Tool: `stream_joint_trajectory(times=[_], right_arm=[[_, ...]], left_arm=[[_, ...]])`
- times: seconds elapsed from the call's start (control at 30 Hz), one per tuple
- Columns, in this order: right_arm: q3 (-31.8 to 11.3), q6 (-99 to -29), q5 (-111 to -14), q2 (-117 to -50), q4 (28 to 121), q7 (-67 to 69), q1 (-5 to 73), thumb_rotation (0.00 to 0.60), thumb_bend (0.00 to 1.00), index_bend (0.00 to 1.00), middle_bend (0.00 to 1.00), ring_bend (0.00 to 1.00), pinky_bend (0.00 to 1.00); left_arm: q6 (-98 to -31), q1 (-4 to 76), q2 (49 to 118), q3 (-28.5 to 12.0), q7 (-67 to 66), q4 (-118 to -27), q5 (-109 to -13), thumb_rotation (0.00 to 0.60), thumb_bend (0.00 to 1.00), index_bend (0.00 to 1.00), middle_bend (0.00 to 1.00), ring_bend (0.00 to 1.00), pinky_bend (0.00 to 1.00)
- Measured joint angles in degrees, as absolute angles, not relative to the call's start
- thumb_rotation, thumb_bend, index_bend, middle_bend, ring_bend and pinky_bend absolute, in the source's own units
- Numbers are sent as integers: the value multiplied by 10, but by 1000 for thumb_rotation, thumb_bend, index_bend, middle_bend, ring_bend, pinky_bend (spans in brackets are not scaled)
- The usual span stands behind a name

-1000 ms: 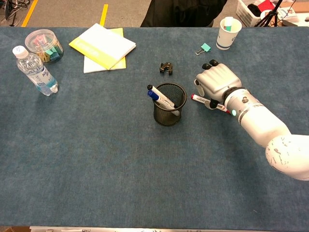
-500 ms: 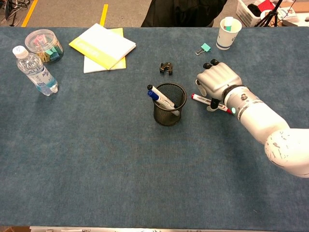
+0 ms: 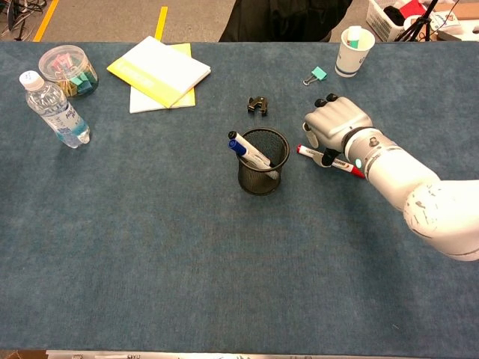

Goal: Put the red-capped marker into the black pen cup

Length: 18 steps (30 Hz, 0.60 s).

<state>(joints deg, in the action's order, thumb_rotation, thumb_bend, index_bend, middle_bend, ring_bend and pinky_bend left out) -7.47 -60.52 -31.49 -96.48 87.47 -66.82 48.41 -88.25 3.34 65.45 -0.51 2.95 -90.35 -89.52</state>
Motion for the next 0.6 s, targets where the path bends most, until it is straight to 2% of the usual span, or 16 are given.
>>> stream_joint_trajectory(times=[0.37, 0.6], right_arm=[[-57, -600, -304, -971, 878, -659, 505, 505, 320, 471, 284, 33, 0], [-28, -613, -325, -961, 913, -654, 504, 506, 320, 471, 284, 33, 0]], left_arm=[[-887, 29, 652, -5, 33, -900, -893, 600, 150, 185, 178, 174, 144], [-887, 27, 651, -5, 34, -901, -893, 600, 149, 185, 178, 174, 144]])
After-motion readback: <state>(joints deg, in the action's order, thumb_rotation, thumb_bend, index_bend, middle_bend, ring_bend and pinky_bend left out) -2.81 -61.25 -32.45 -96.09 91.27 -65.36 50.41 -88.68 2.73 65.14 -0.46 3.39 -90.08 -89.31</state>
